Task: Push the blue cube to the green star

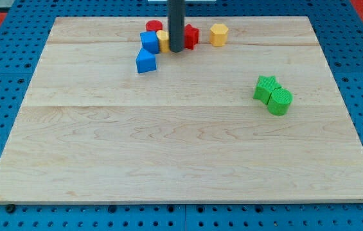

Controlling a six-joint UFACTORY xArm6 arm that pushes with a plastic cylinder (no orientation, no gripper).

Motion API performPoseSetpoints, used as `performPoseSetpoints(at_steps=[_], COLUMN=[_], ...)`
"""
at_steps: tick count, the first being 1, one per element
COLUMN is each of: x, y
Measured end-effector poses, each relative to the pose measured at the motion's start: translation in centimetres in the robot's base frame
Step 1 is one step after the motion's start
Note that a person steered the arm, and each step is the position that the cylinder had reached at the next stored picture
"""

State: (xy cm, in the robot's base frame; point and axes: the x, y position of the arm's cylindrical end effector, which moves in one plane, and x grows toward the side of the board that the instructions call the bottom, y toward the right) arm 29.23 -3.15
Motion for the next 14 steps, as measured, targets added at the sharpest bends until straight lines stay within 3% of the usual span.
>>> performPoseSetpoints(at_steps=[2,3,4,5,6,7,8,10,11,12,14], x=[-0.7,-0.7,-4.5,-8.0,-5.5,0.4,3.6,8.8,6.8,4.6,6.9], y=[-7.7,-14.3,-17.0,-14.0,-9.0,-7.6,-3.7,-2.0,-3.6,-1.4,7.6])
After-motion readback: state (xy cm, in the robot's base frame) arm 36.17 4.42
